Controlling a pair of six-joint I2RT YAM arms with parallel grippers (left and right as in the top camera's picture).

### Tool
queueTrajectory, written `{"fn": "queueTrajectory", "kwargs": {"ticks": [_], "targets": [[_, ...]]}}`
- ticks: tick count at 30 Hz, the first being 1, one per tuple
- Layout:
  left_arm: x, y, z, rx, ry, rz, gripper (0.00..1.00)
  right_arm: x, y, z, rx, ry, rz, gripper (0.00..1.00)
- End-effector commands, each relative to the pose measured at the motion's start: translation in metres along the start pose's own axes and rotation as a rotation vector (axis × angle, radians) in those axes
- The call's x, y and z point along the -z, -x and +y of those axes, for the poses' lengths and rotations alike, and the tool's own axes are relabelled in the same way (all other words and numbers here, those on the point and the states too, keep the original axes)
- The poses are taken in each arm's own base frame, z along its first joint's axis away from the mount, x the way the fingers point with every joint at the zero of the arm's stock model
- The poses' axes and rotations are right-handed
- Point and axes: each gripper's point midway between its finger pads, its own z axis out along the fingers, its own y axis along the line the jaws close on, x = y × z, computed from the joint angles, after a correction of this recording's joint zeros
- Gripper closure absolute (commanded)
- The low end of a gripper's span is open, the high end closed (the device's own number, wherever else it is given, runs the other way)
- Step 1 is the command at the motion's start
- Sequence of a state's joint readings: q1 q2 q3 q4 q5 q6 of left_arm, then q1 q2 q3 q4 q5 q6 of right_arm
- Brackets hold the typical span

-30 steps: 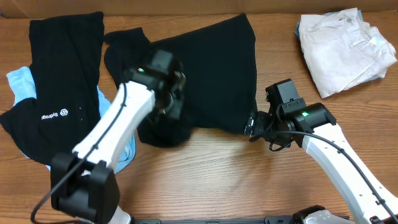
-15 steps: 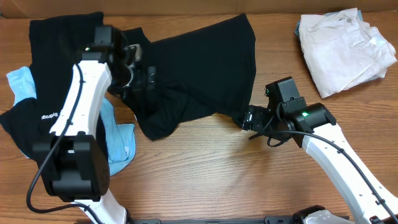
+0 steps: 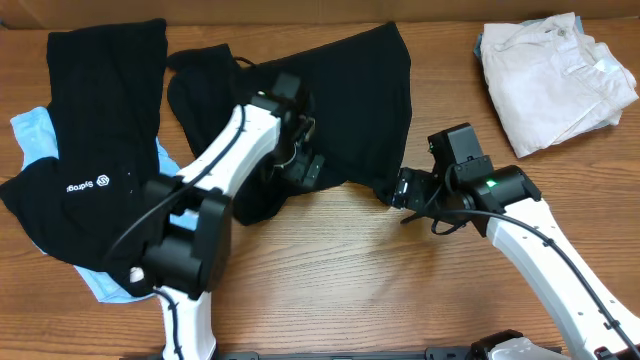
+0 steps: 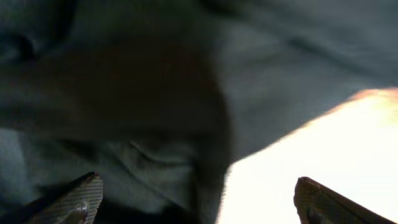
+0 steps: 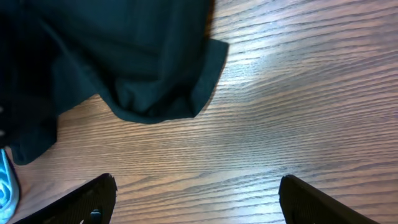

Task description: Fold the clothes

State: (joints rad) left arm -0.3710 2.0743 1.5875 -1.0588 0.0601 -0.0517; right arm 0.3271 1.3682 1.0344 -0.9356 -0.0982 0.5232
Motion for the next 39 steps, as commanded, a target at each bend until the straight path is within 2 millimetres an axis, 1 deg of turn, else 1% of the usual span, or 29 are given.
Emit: {"fn": "queueTrajectory", "kwargs": {"ticks": [1, 2, 3, 4, 5, 7, 9, 10, 11, 14, 17, 19, 21, 24, 26, 32, 33, 35, 36, 38, 39], "targets": [[-0.007, -0.005, 0.031, 0.118, 0.177, 0.018, 0.03, 0.000, 0.007, -0.005, -0.011, -0.016, -0.021, 0.13], [-0.007, -0.005, 0.033, 0.119, 0.189, 0.019, 0.13, 0.000, 0.008, -0.005, -0.010, -0.013, -0.026, 0.13], [-0.006, -0.006, 0.034, 0.119, 0.197, 0.020, 0.27, 0.000, 0.009, -0.004, -0.009, -0.009, -0.031, 0.13], [-0.006, -0.006, 0.036, 0.119, 0.212, 0.022, 0.87, 0.000, 0.012, -0.002, -0.008, -0.001, -0.042, 0.13], [-0.004, -0.007, 0.039, 0.121, 0.225, 0.024, 0.96, 0.000, 0.013, -0.001, -0.008, 0.002, -0.047, 0.13], [0.006, -0.008, 0.048, 0.140, 0.274, 0.033, 0.96, 0.000, 0.013, -0.001, -0.007, 0.003, -0.049, 0.14], [0.029, -0.010, 0.060, 0.151, 0.326, 0.054, 0.96, 0.000, 0.011, -0.002, -0.008, -0.003, -0.040, 0.14], [0.038, -0.010, 0.063, 0.153, 0.338, 0.056, 0.96, 0.000, 0.011, -0.002, -0.008, -0.004, -0.039, 0.14], [0.065, -0.009, 0.066, 0.158, 0.358, 0.053, 0.96, 0.000, 0.010, -0.003, -0.007, -0.006, -0.036, 0.16], [0.106, -0.002, 0.065, 0.153, 0.360, 0.009, 0.96, -0.001, 0.010, -0.003, 0.000, -0.007, -0.033, 0.20], [0.145, 0.006, 0.062, 0.154, 0.352, -0.062, 0.96, -0.005, 0.009, -0.004, 0.036, -0.013, -0.023, 0.20], [0.165, 0.009, 0.060, 0.158, 0.348, -0.104, 0.96, -0.010, 0.010, -0.003, 0.069, -0.014, -0.014, 0.20], [0.179, 0.010, 0.059, 0.160, 0.346, -0.127, 0.96, -0.017, 0.012, -0.001, 0.117, -0.009, -0.007, 0.20], [0.192, 0.011, 0.059, 0.158, 0.343, -0.156, 0.96, -0.030, 0.015, 0.008, 0.207, 0.030, 0.007, 0.20], [0.196, 0.013, 0.059, 0.153, 0.342, -0.170, 0.96, -0.041, 0.017, 0.014, 0.266, 0.061, 0.019, 0.20], [0.198, 0.013, 0.059, 0.150, 0.342, -0.174, 0.96, -0.075, 0.026, 0.018, 0.326, 0.074, 0.029, 0.19], [0.198, 0.013, 0.059, 0.150, 0.342, -0.175, 0.96, -0.090, 0.026, 0.016, 0.323, 0.066, 0.045, 0.20], [0.198, 0.013, 0.059, 0.151, 0.342, -0.176, 0.96, -0.099, 0.025, 0.014, 0.320, 0.060, 0.057, 0.30], [0.198, 0.013, 0.060, 0.153, 0.342, -0.175, 0.96, -0.102, 0.024, 0.013, 0.318, 0.057, 0.065, 0.37], [0.199, 0.013, 0.062, 0.160, 0.343, -0.175, 0.96, -0.103, 0.024, 0.013, 0.308, 0.057, 0.065, 0.57], [0.199, 0.013, 0.064, 0.164, 0.343, -0.175, 0.96, -0.103, 0.025, 0.013, 0.297, 0.057, 0.063, 0.62]]}}
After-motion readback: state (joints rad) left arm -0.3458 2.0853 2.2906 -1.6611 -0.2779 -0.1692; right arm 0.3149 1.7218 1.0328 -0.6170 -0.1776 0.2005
